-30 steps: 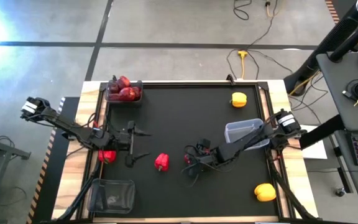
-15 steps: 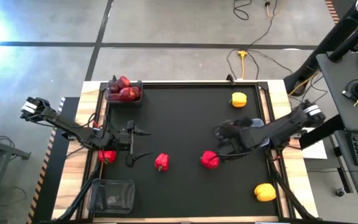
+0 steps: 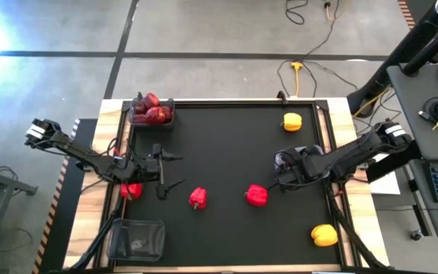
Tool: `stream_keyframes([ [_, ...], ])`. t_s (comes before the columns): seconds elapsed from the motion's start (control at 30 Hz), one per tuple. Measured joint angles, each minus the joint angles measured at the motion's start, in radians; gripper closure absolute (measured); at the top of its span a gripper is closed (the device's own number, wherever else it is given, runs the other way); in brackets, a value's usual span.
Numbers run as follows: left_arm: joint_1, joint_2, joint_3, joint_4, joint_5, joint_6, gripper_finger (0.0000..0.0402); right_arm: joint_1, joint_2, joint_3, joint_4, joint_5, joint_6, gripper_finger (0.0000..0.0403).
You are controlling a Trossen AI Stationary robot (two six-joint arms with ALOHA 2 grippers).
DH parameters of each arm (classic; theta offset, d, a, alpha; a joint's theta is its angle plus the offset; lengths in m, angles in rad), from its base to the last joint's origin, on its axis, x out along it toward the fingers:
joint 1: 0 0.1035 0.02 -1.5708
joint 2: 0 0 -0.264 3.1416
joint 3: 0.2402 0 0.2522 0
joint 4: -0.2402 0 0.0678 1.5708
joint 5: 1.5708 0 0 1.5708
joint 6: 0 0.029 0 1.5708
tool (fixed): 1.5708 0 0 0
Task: Sort produce into baskets
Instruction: Put the red bell pepper into the transparent bin
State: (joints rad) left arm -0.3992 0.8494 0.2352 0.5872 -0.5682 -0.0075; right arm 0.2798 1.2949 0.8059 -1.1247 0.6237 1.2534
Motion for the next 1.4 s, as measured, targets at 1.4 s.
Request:
stream_keyframes([
  [1.4,0.0,0.0,0.0,0.0,0.0,-0.002,0.0043,0.219,0.138,0.148,0.598,-0.112,-0.545,0.0039],
])
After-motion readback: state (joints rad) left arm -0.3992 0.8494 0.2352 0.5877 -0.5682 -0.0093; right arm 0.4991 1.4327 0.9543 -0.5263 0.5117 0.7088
